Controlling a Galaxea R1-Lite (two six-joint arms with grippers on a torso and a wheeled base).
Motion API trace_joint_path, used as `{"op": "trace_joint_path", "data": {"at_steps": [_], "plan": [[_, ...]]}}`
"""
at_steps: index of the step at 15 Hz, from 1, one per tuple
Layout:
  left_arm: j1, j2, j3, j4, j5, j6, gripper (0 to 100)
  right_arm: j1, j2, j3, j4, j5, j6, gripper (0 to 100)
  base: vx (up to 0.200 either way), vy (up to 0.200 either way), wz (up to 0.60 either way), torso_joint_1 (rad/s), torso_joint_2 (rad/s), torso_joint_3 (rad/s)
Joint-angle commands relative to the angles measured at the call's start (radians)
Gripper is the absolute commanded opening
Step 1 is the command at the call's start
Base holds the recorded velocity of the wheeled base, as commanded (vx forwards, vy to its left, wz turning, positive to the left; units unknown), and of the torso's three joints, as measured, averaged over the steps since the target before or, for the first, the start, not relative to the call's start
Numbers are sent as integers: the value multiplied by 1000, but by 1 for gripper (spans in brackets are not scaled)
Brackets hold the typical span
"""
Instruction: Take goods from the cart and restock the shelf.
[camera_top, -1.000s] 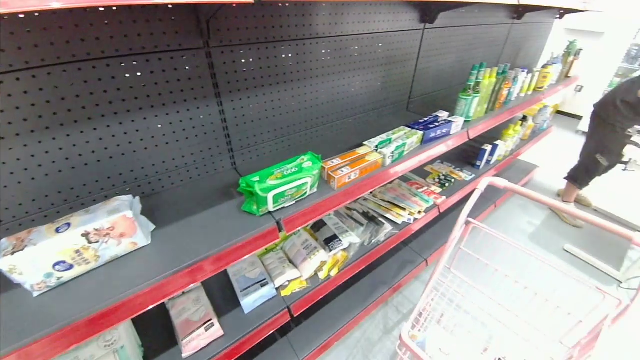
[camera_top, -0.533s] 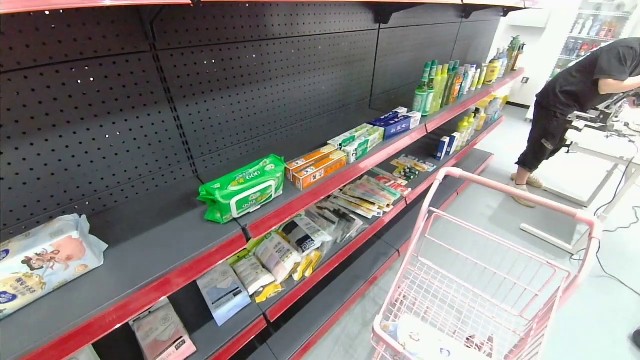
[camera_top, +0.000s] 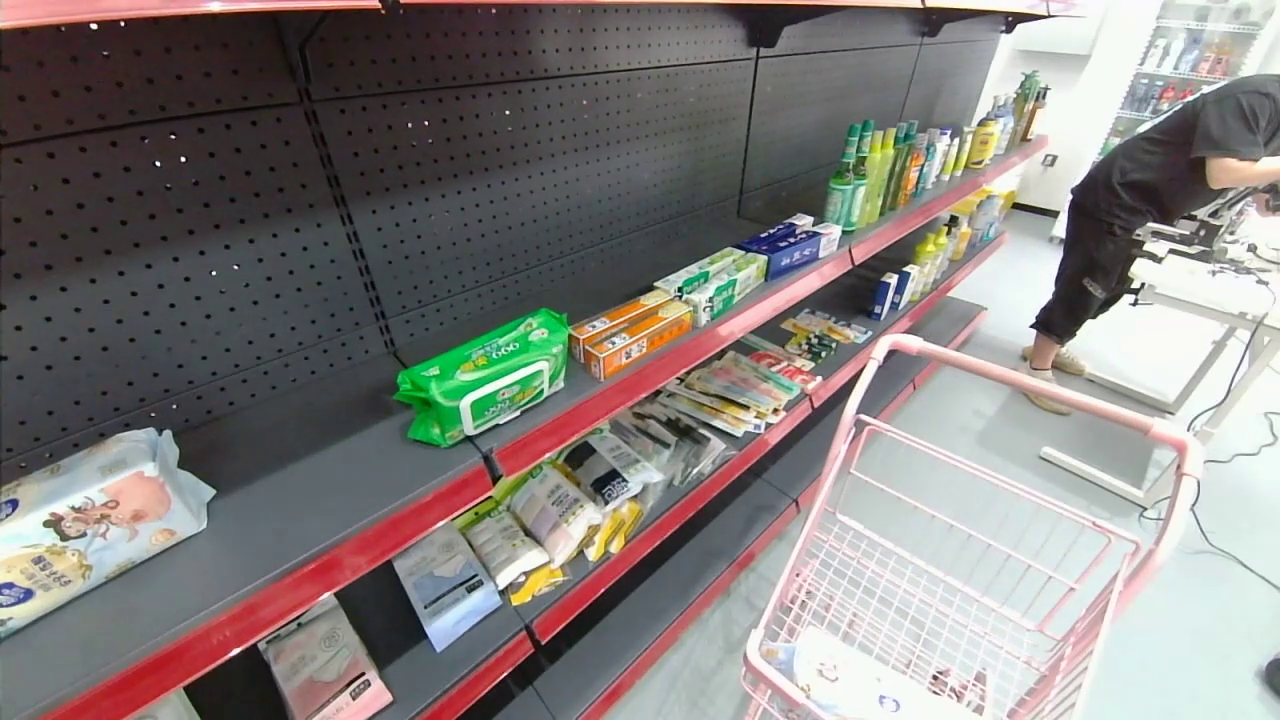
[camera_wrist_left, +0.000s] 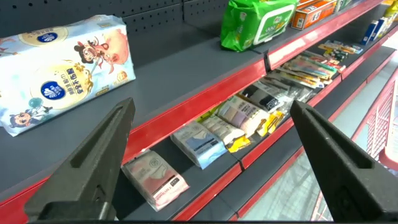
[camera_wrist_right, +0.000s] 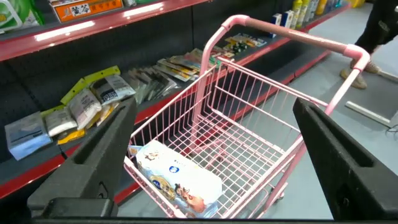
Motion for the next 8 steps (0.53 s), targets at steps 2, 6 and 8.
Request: {"op": "trace_joint_path", "data": {"at_steps": [2, 6, 8], "plan": [[1, 1, 0, 0, 1, 0, 100, 8, 26, 0, -3, 4, 23, 100, 0, 0, 0, 0, 0, 0], [1, 1, 0, 0, 1, 0, 100, 28, 135, -156, -20, 39, 68, 100, 0, 0, 0, 0, 0, 0], [1, 1, 0, 0, 1, 0, 100, 33, 442, -460, -12, 24, 181, 100, 0, 0, 0, 0, 0, 0]]}}
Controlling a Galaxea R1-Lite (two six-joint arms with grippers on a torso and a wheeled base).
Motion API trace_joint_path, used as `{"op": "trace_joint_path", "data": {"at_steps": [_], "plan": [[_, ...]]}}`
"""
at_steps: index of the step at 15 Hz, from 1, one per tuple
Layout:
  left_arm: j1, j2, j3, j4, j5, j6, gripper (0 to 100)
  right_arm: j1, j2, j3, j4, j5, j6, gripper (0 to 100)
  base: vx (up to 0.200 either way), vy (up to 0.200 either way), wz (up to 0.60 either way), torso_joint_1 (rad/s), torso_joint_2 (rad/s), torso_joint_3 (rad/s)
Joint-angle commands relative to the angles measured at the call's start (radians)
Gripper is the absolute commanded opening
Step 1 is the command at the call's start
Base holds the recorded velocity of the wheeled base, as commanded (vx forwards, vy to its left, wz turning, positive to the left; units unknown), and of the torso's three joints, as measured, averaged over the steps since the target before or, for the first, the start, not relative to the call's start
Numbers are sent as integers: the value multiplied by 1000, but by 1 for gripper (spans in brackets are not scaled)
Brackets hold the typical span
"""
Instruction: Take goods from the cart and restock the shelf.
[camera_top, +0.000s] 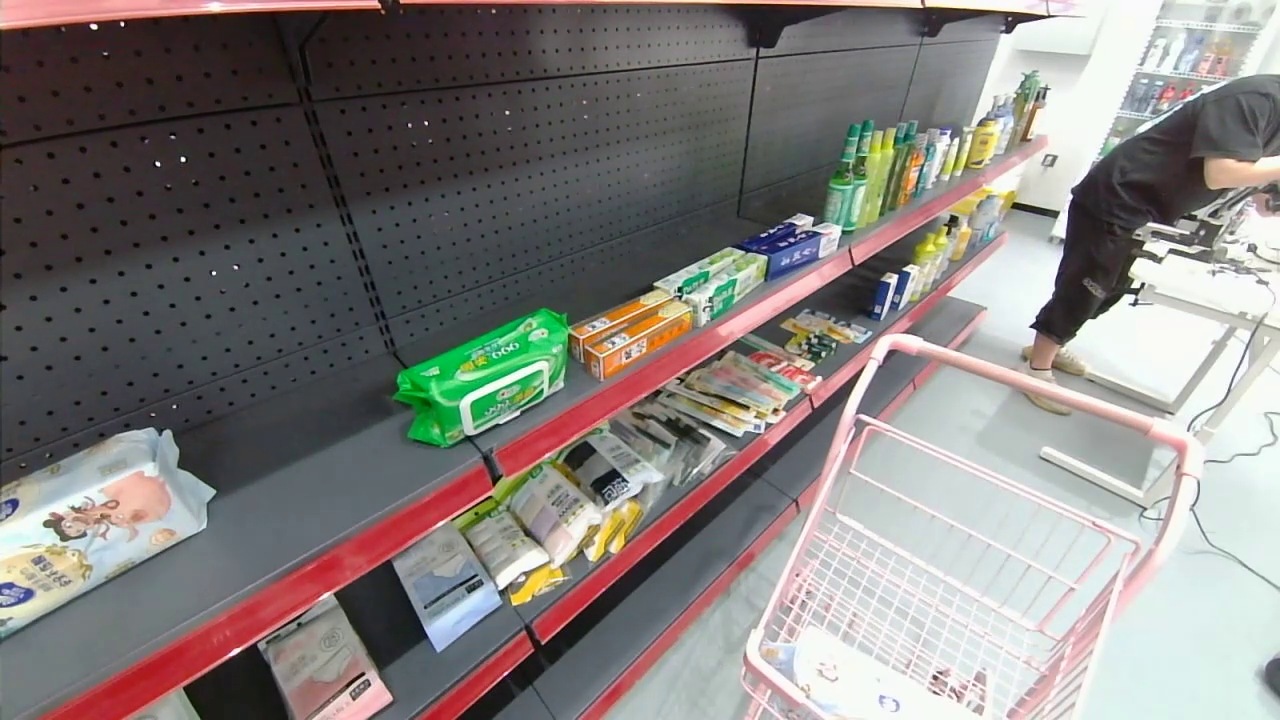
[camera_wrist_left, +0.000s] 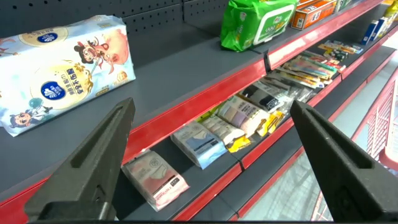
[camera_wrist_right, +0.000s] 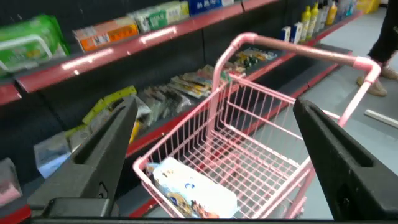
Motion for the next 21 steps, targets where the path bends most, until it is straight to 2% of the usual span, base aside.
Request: {"op": "trace_joint_path", "data": {"at_steps": [1, 4, 6, 8, 10, 13, 14, 16, 18, 21], "plan": [[0, 1, 0, -1, 0, 0, 100, 11, 466, -390, 6, -8, 85, 100, 0, 0, 0, 0, 0, 0], [0, 1, 0, -1, 0, 0, 100, -68, 699, -380, 4, -141, -19, 100, 0, 0, 0, 0, 0, 0], [0, 1, 0, -1, -1, 0, 100, -49, 852, -326, -25, -91, -38, 100, 0, 0, 0, 0, 0, 0], [0, 1, 0, -1, 0, 0, 100, -20, 964, -303, -20, -92, -56, 100, 0, 0, 0, 0, 0, 0], [0, 1, 0, -1, 0, 0, 100, -41, 1138, -318, -6, -88, -107, 100, 0, 0, 0, 0, 0, 0], [0, 1, 0, -1, 0, 0, 100, -69, 1306, -348, -12, -11, -246, 100, 0, 0, 0, 0, 0, 0], [0, 1, 0, -1, -1, 0, 100, -68, 1388, -349, -17, 14, -331, 100, 0, 0, 0, 0, 0, 0], [0, 1, 0, -1, -1, 0, 100, -55, 1498, -351, -17, 18, -420, 100, 0, 0, 0, 0, 0, 0], [0, 1, 0, -1, -1, 0, 100, -55, 1564, -360, -23, 21, -447, 100, 0, 0, 0, 0, 0, 0], [0, -1, 0, -1, -1, 0, 100, 3, 1645, -401, -25, 23, -459, 100, 0, 0, 0, 0, 0, 0]]}}
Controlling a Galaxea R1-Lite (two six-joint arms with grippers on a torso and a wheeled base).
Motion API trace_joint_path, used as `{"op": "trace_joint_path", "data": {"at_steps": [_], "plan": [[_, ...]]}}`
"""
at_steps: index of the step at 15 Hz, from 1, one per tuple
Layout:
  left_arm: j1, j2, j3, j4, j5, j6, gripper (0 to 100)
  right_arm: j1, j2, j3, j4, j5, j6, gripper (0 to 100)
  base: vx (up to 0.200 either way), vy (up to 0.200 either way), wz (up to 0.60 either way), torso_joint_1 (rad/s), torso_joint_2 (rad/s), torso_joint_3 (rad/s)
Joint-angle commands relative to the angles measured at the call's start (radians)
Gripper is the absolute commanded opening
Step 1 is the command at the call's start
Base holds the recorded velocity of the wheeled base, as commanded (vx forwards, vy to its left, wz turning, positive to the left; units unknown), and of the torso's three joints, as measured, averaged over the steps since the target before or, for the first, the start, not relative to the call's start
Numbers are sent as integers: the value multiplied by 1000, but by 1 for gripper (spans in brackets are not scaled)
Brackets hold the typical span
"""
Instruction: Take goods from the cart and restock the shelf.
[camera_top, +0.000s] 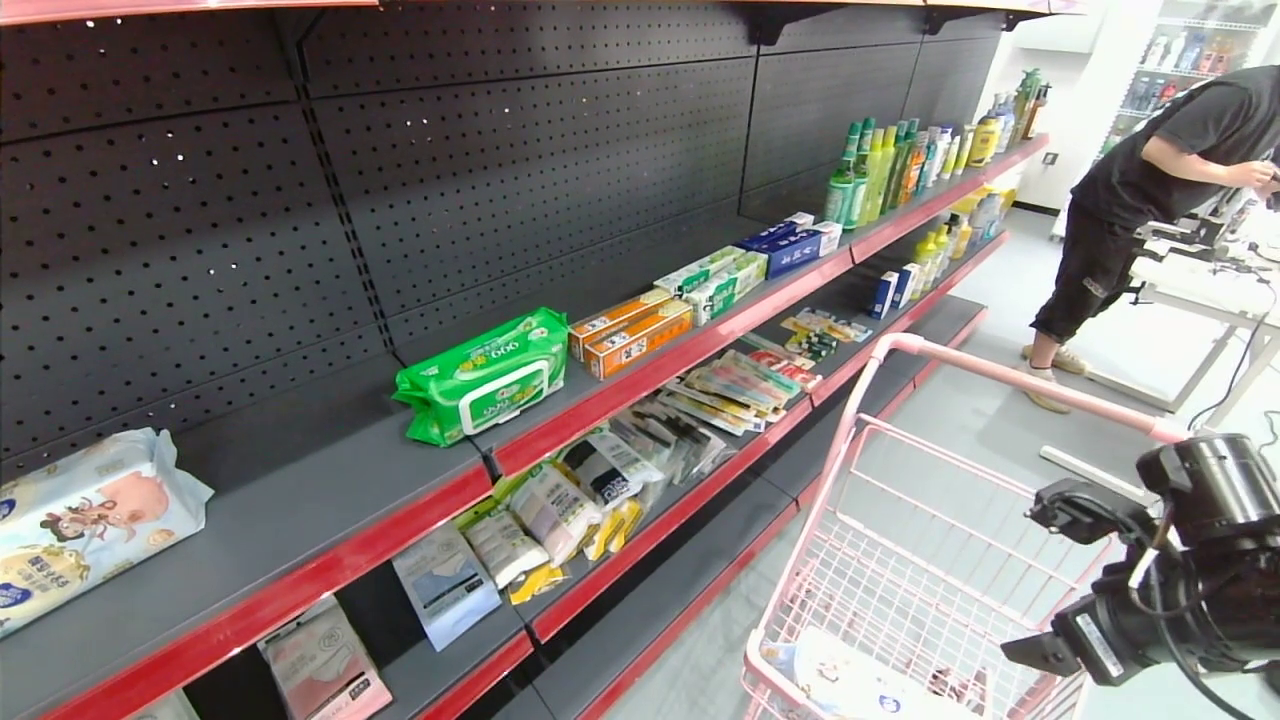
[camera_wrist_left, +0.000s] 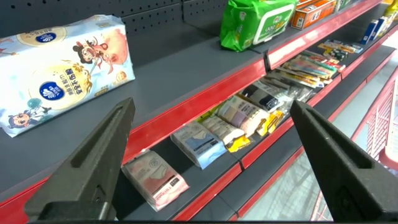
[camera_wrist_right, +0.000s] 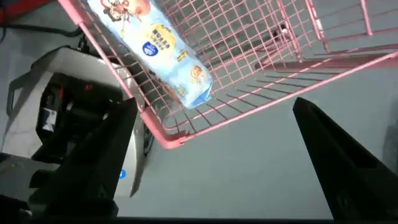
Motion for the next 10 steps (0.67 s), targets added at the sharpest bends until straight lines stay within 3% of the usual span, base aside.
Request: {"op": "trace_joint_path", "data": {"at_steps": [1, 4, 10], "plan": [[1, 1, 0, 0, 0, 0, 100, 56, 95, -23, 1, 0, -3, 100, 0, 0, 0, 0, 0, 0], [1, 1, 0, 0, 2, 0, 100, 121, 141, -29, -2, -3, -8, 100, 0, 0, 0, -131, 289, 150], [1, 1, 0, 0, 0, 0, 100, 168, 185, -23, -17, 0, -71, 100, 0, 0, 0, -152, 330, 178]]}}
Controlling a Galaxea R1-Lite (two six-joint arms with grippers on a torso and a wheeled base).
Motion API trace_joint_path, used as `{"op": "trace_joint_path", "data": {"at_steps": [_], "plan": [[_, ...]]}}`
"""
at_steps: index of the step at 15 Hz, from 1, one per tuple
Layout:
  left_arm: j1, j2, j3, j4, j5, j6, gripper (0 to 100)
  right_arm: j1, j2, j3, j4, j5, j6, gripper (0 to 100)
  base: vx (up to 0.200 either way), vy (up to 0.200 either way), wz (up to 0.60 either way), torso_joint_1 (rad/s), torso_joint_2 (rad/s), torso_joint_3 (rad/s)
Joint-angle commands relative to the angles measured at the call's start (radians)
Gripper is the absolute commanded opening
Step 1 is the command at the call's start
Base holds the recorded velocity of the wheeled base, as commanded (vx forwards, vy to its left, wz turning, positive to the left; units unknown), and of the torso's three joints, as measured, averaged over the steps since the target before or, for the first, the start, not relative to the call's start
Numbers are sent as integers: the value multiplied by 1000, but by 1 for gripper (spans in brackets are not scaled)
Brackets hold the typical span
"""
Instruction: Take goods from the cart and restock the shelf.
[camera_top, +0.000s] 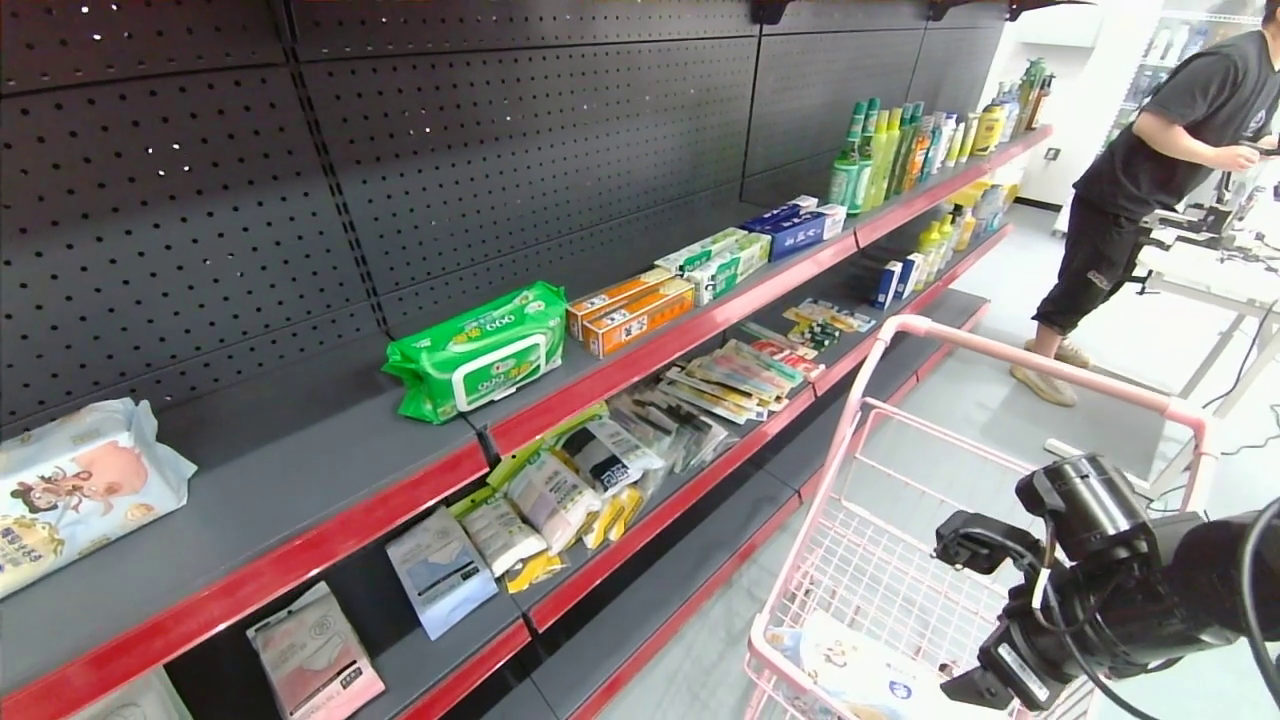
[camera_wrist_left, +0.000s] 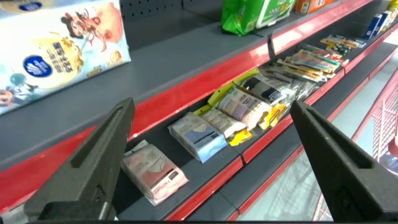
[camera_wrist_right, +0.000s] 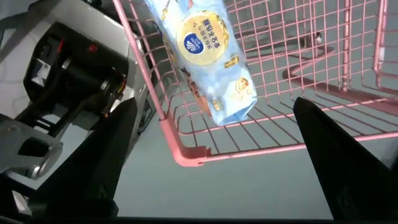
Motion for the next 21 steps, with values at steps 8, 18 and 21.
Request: {"op": "trace_joint_path", "data": {"at_steps": [8, 18, 21], "plan": [[0, 1, 0, 0, 0, 0, 100, -16, 3, 12, 2, -2, -17, 100, 0, 0, 0, -156, 350, 192], [0, 1, 0, 0, 0, 0, 100, -149, 6, 35, 2, 30, -253, 100, 0, 0, 0, -121, 274, 156], [0, 1, 0, 0, 0, 0, 100, -148, 48, 28, -1, 62, -262, 100, 0, 0, 0, 0, 0, 0]]}}
